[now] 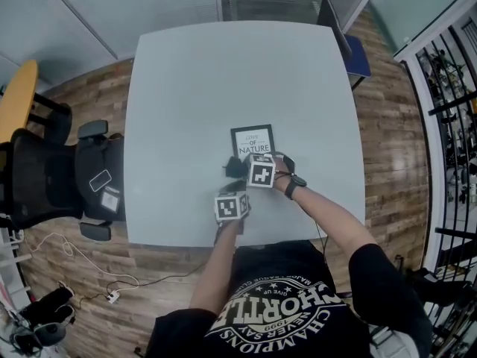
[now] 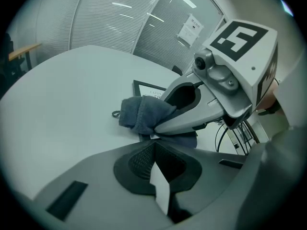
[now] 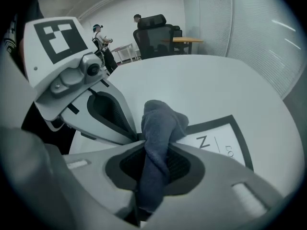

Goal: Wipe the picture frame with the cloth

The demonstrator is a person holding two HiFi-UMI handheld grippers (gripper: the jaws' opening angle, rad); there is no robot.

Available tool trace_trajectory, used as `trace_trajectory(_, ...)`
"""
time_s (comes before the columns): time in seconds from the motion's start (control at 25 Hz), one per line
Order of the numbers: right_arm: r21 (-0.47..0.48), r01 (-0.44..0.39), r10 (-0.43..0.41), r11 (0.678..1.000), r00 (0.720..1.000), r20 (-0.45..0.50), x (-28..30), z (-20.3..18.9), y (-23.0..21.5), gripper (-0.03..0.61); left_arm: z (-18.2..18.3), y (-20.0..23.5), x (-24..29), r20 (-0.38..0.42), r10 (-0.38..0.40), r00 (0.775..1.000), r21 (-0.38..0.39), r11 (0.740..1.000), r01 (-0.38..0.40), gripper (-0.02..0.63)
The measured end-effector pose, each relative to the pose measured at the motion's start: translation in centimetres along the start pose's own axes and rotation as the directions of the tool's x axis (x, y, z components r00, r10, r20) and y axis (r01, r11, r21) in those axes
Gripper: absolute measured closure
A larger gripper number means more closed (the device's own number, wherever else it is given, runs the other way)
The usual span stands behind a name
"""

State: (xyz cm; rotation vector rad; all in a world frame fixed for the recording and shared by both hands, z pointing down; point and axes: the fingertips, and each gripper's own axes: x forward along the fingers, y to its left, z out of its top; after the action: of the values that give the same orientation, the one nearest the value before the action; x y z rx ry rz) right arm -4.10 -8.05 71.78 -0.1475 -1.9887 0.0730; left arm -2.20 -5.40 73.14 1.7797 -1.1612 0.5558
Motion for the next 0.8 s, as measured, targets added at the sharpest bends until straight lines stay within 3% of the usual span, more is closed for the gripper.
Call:
trace_trajectory(0.4, 0.027, 0.058, -0.055, 0.998, 0.994, -0.094, -2.9, -6.5, -0.7, 0.502, 0.6, 0.3, -0.7, 0.016, 0.008, 1.0, 0.003, 1.0, -0.008, 0.618)
trace_trajectory(0.6, 0.163, 0.086, -0.076, 0.983, 0.995, -0.068, -4.8, -9.6, -1.2, 0.502, 0.6, 0.4, -0.8, 0.018, 0.002, 1.0, 0.012, 1.0, -0.003, 0.617)
trace_trajectory(0.8, 0.204, 0.099, -0.09, 0.974, 0.994, -0.054, -5.0, -10.5, -1.6, 0.502, 0.4, 0.5, -0.8, 0.013, 0.006, 1.0, 0.013, 1.0, -0.006, 0.617)
